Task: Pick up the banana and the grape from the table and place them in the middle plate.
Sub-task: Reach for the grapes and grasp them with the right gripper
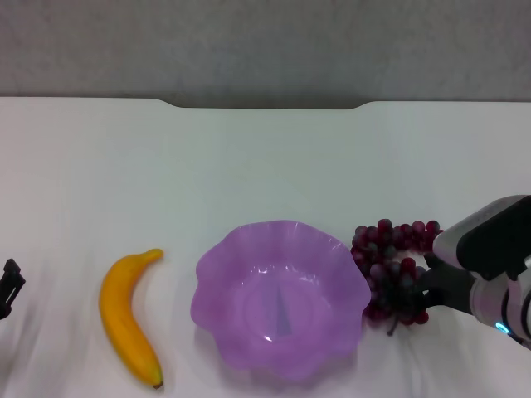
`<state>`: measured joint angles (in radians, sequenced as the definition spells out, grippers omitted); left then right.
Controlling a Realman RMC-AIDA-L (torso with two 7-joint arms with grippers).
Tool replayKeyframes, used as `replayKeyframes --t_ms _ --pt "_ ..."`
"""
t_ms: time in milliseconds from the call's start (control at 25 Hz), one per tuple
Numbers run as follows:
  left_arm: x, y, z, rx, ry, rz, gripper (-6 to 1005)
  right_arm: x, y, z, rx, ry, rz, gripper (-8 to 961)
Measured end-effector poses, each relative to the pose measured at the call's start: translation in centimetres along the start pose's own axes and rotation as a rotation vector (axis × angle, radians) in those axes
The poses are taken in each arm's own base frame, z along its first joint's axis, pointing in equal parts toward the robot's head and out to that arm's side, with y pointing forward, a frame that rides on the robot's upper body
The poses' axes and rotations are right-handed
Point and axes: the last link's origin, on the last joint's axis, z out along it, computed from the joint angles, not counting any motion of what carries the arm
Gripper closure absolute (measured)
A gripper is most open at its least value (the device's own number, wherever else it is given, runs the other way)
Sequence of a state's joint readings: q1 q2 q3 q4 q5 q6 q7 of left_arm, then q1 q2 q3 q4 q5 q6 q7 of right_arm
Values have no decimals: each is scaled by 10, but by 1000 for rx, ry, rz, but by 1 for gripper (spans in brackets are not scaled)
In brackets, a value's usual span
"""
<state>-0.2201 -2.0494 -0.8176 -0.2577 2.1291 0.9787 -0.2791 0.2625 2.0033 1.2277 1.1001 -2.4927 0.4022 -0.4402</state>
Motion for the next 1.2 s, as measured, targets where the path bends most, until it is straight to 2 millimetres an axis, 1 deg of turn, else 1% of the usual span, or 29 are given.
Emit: replayKeyframes --t_ms 240,400,680,880,1200 --pt "0 0 0 -1 0 0 106 6 8 7 -4 -5 -45 76" --pt "0 0 0 -1 0 0 106 5 18 13 -24 -9 -86 78" --pt "0 0 0 -1 1 0 105 7 28 16 -33 -32 -122 93" --pt "0 0 0 -1 0 0 105 10 27 15 -22 -43 -117 296" --pt "0 0 -1 1 -1 0 106 14 25 15 -8 -52 -113 365"
